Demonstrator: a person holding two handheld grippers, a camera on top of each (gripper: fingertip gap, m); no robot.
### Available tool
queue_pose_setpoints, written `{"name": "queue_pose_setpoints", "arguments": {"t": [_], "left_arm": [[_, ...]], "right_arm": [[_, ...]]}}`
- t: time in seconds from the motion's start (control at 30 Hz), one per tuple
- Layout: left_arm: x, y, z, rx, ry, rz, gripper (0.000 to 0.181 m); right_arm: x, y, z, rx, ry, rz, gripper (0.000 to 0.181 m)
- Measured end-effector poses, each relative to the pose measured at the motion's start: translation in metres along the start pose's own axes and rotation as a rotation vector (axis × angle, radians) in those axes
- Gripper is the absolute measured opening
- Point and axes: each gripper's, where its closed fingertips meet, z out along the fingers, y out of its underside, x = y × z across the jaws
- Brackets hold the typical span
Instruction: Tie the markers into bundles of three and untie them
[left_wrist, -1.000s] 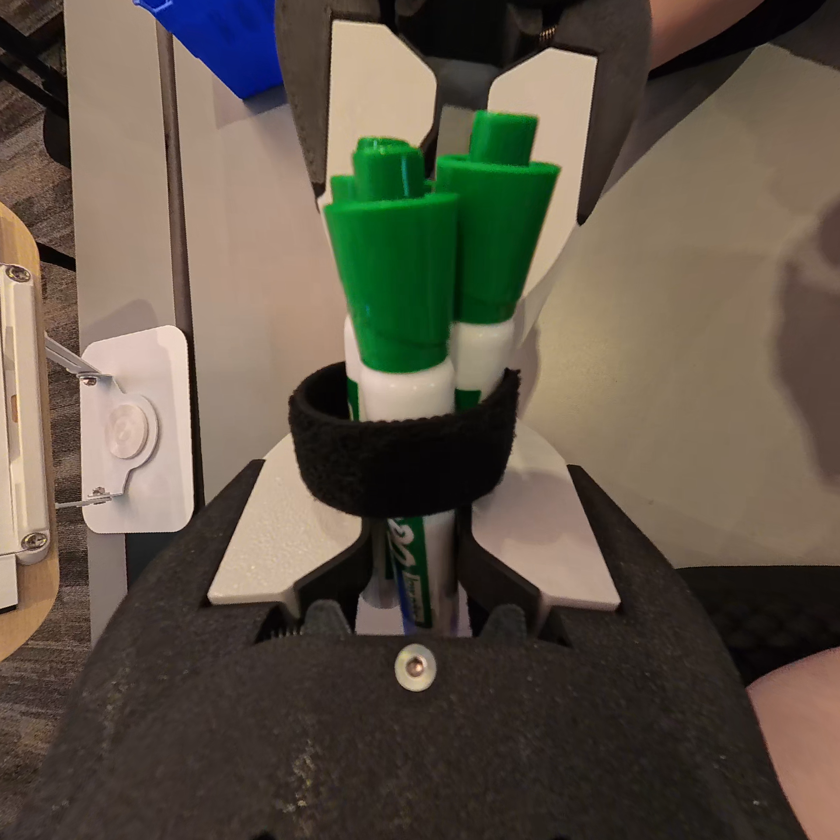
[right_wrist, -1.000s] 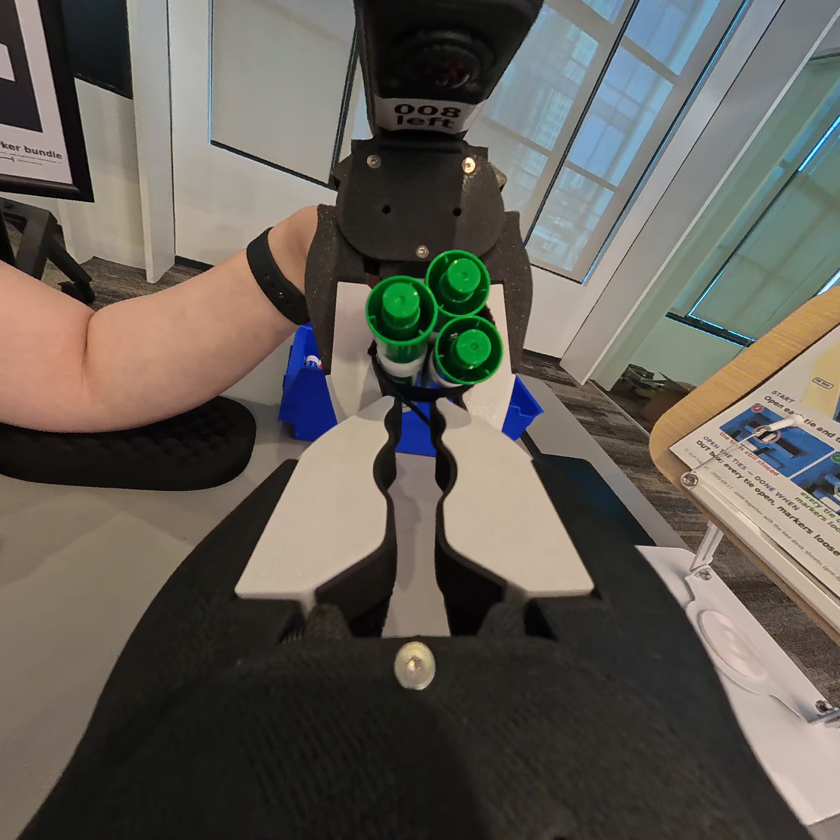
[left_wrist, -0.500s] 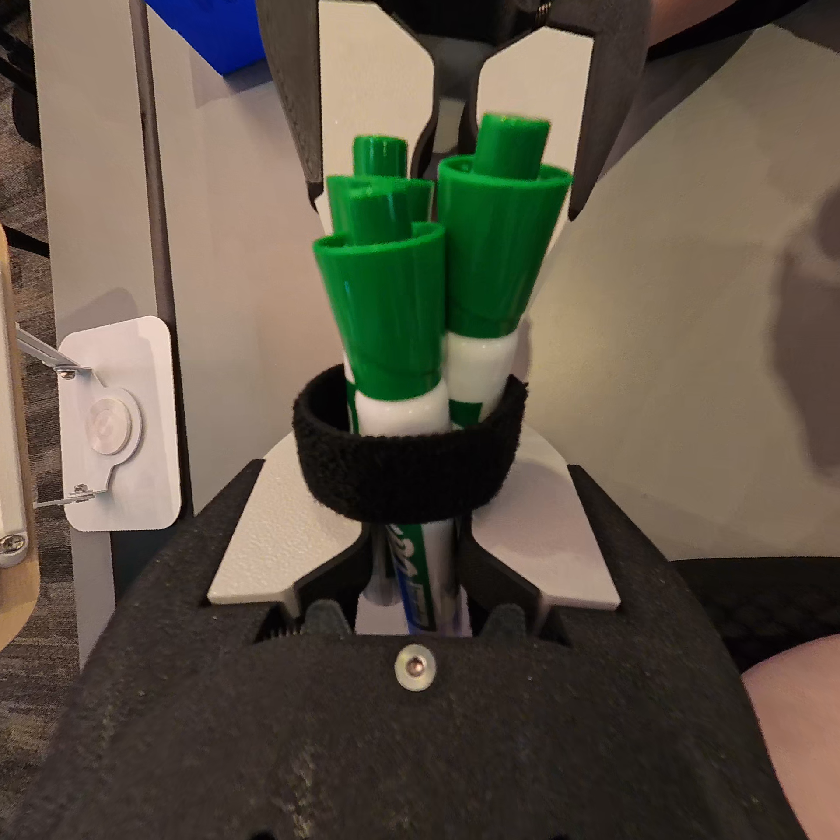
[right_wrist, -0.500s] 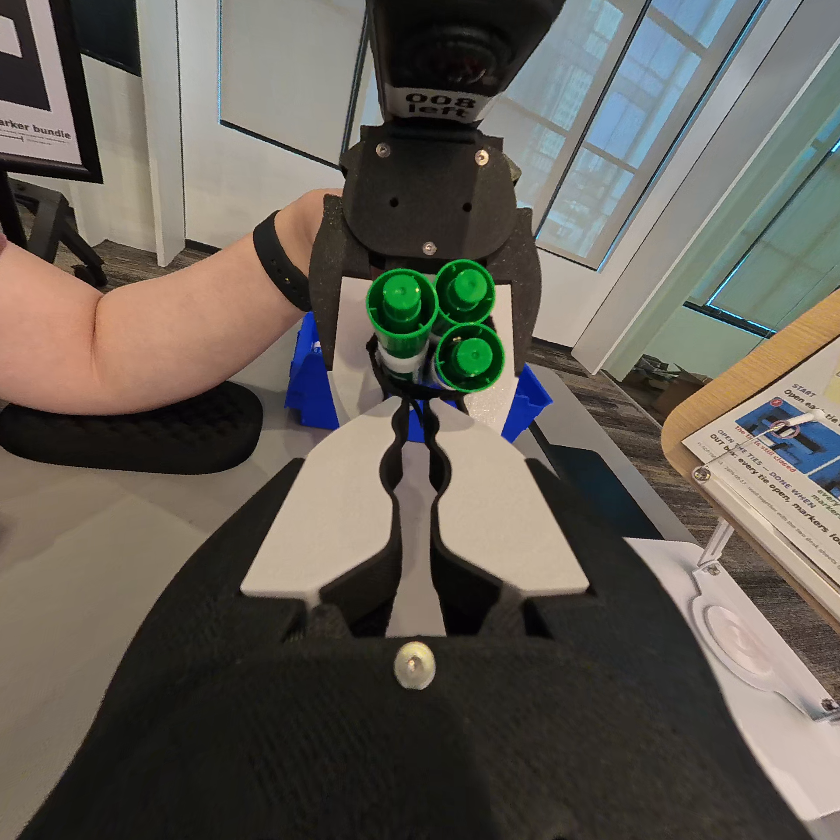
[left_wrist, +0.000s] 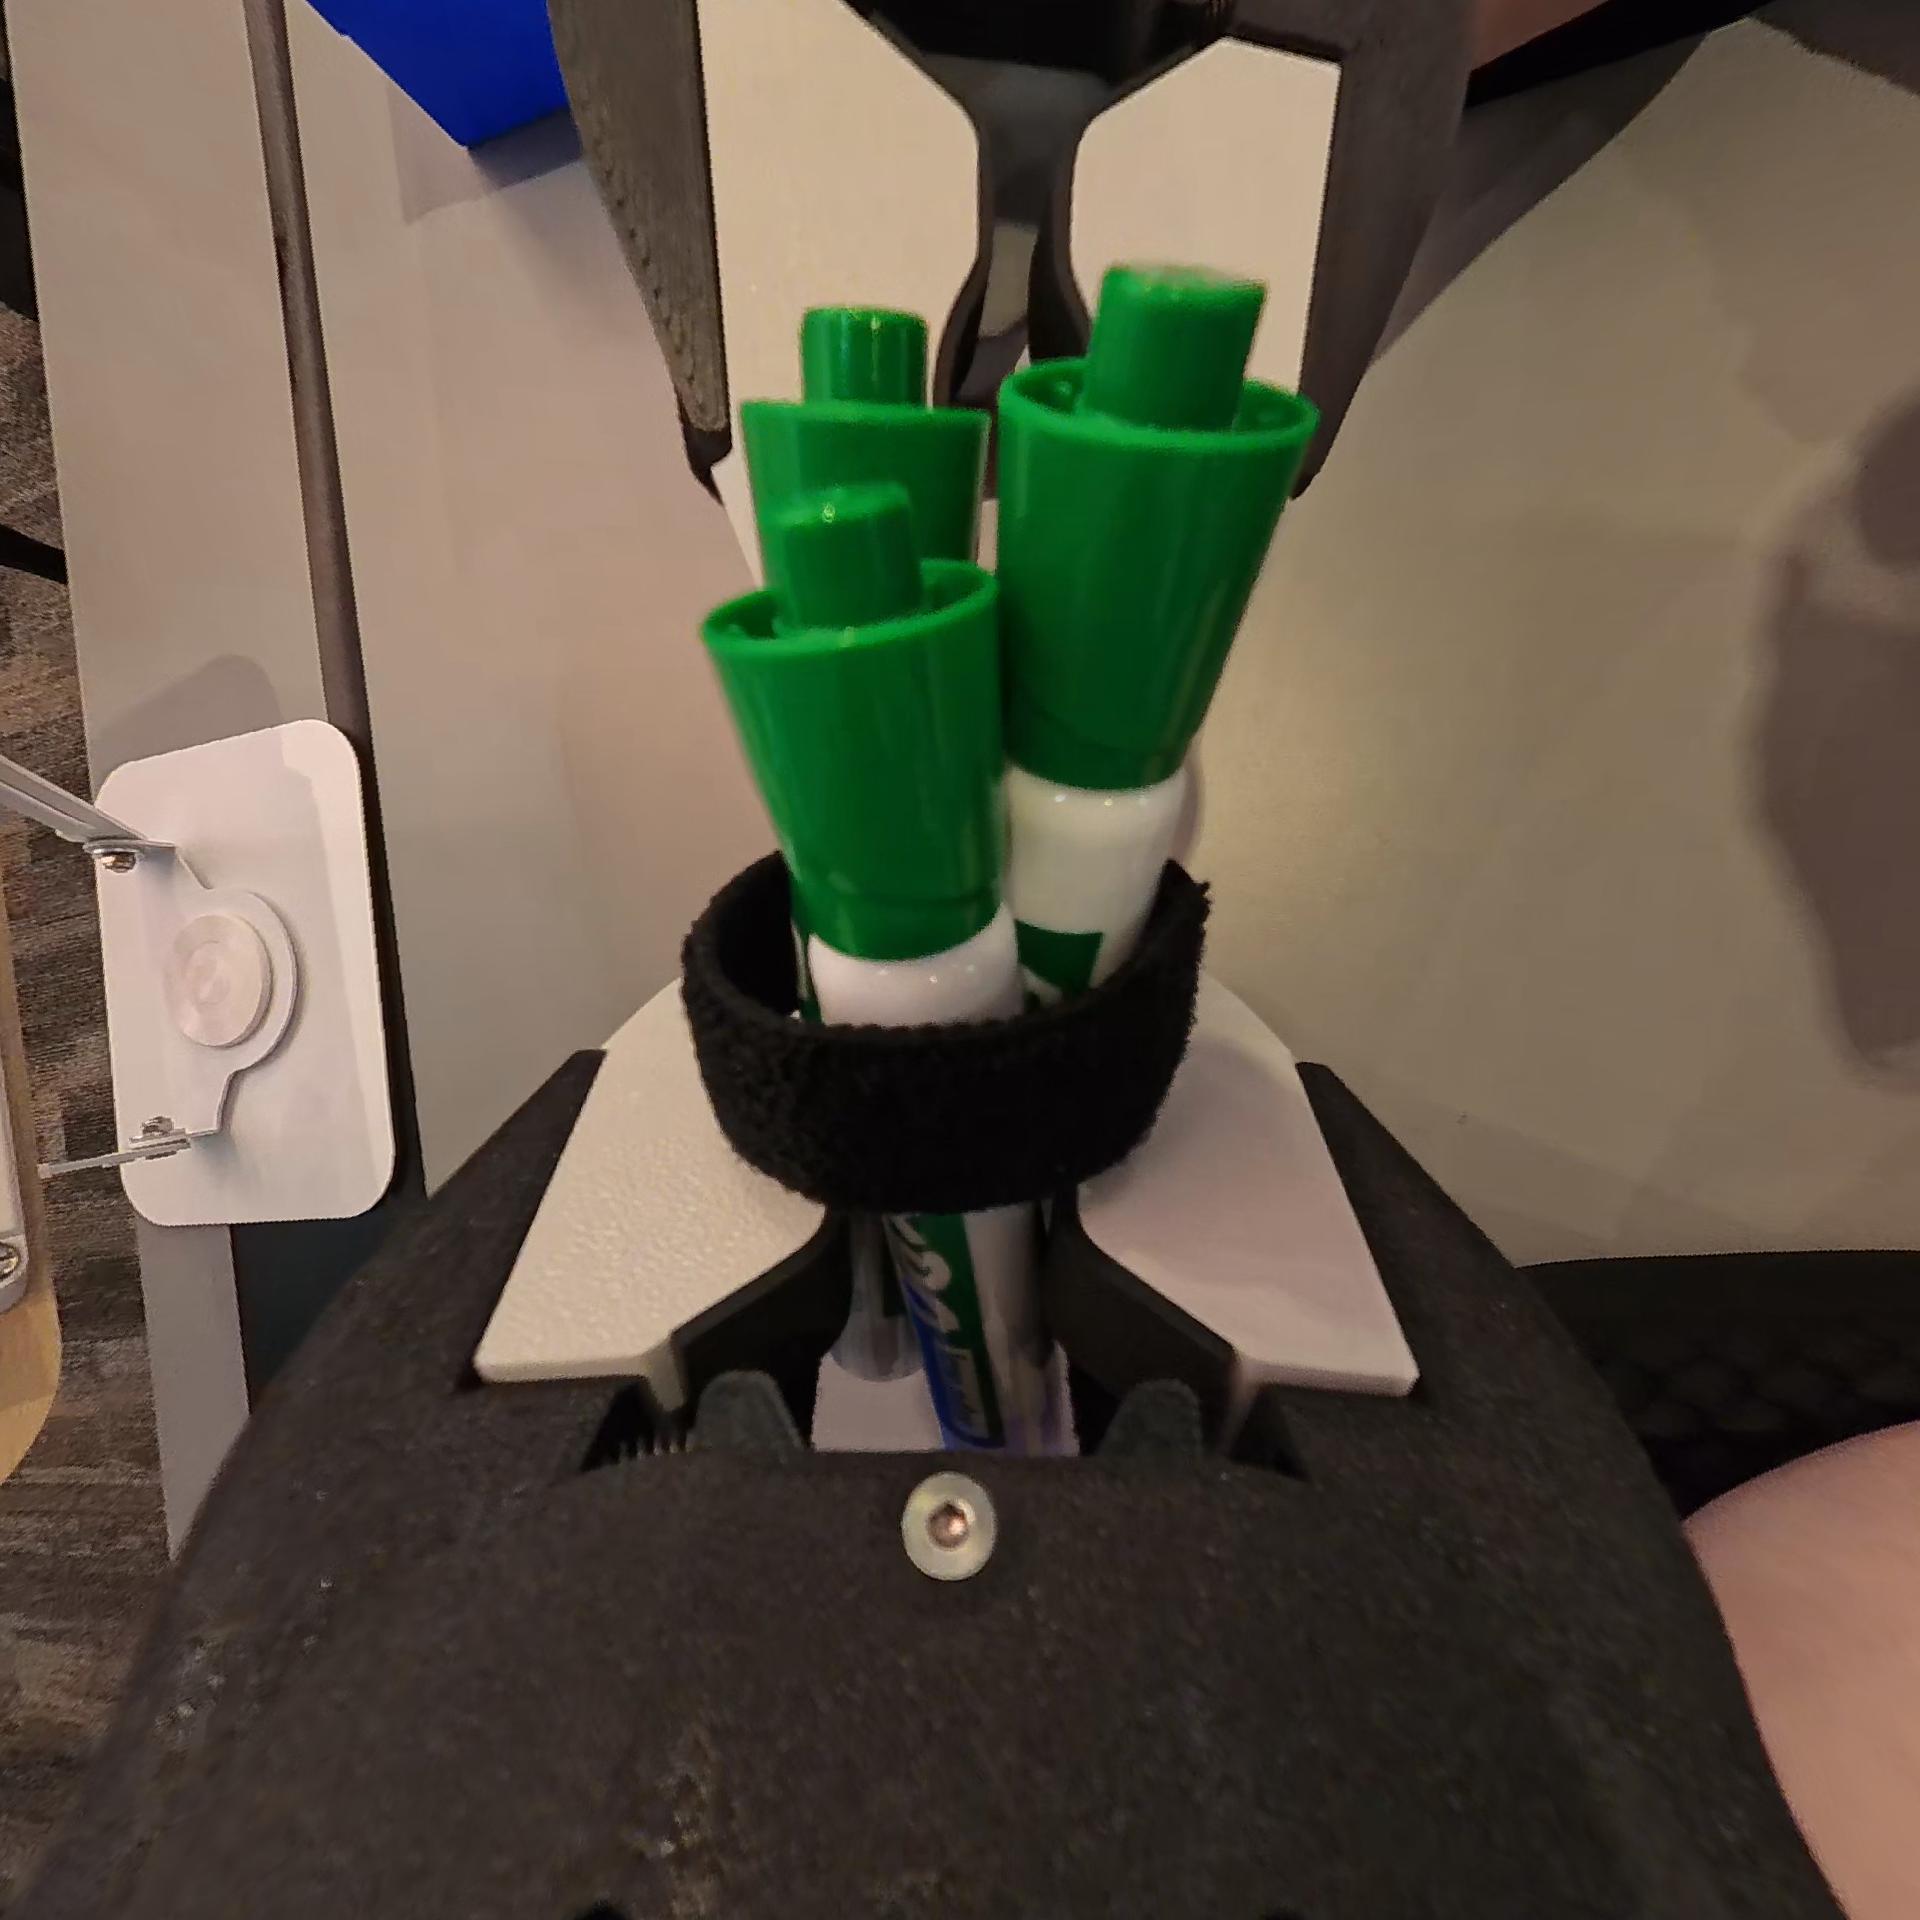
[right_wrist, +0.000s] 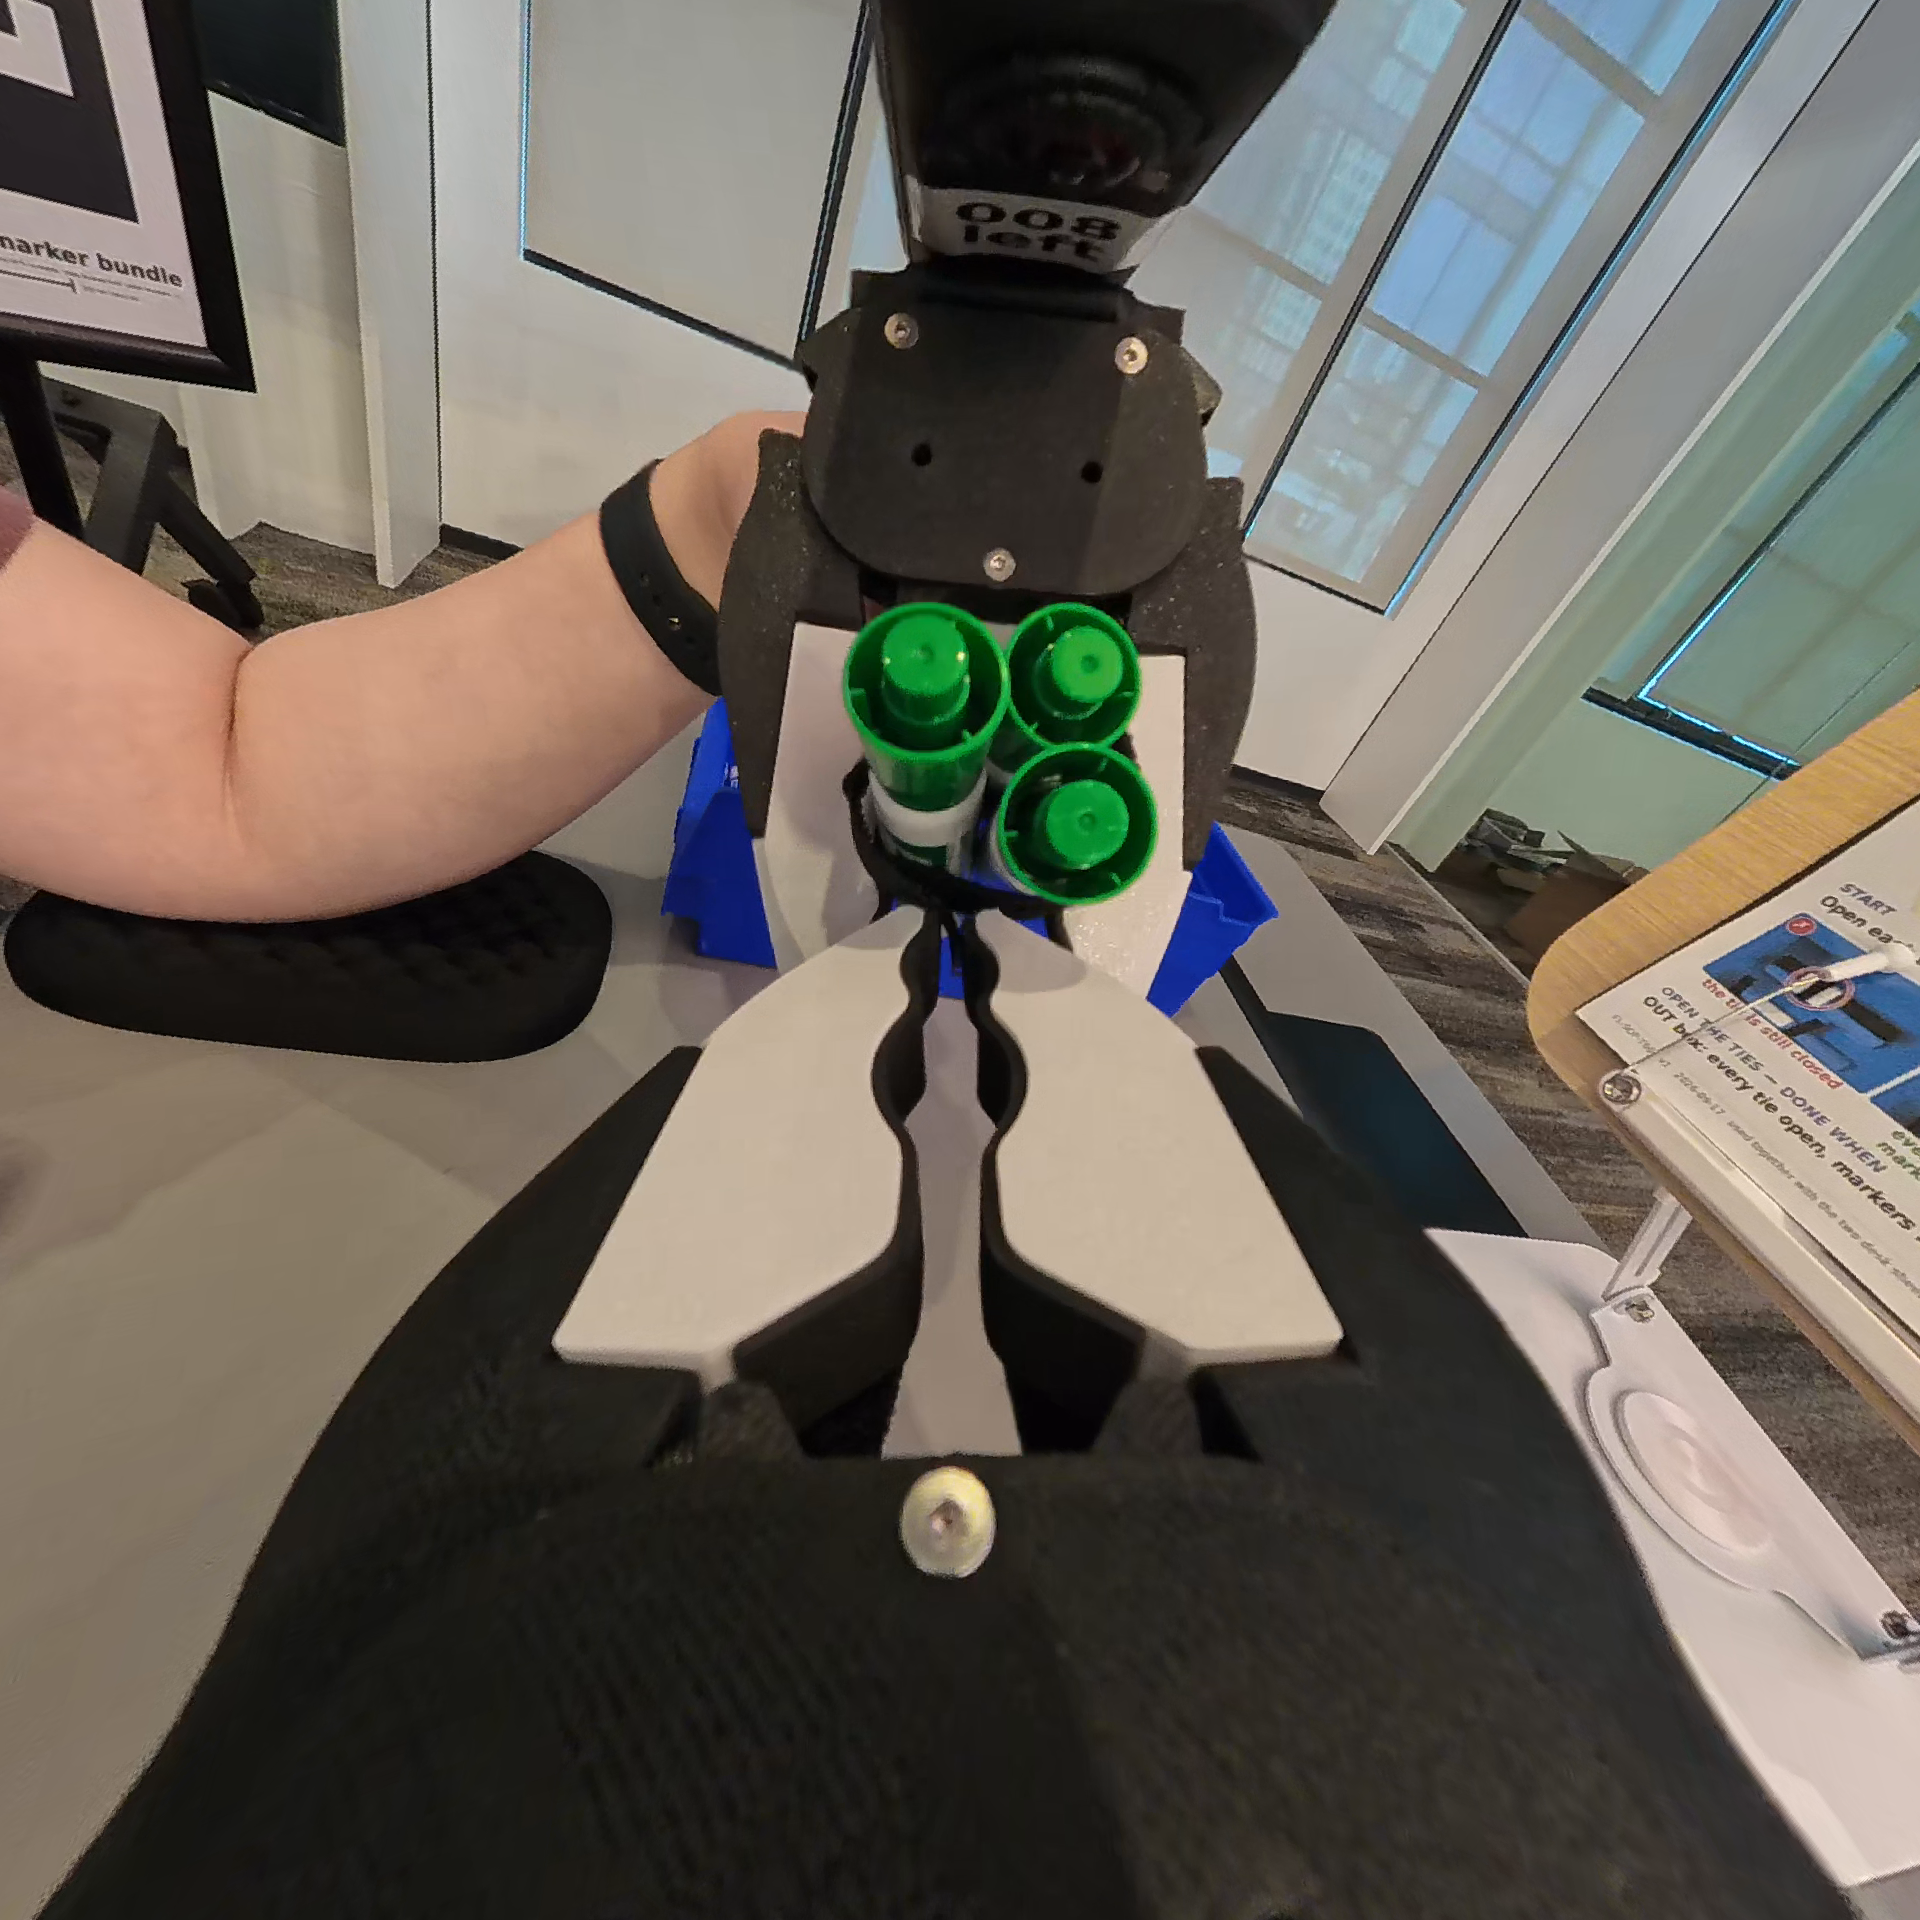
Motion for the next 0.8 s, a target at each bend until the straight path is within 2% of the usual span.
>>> {"name": "queue_pose_setpoints", "arguments": {"t": [0.2,0.33,0.5,0.8], "left_arm": [[0.0078,-0.0065,-0.0027,0.043,0.043,0.016,0.042],[0.0083,-0.0046,-0.0020,0.034,0.047,0.012,0.043],[0.0103,-0.0059,-0.0008,0.033,0.054,0.021,0.041],[0.0104,-0.0058,-0.0017,0.040,0.058,0.013,0.041]], "right_arm": [[0.0013,-0.0033,-0.0021,0.024,0.010,-0.029,0.009],[0.0037,-0.0050,-0.0035,0.028,0.035,-0.068,0.020],[0.0032,-0.0029,-0.0026,0.020,0.028,-0.072,0.025],[0.0048,-0.0064,-0.0049,0.042,0.039,-0.081,0.025]]}}
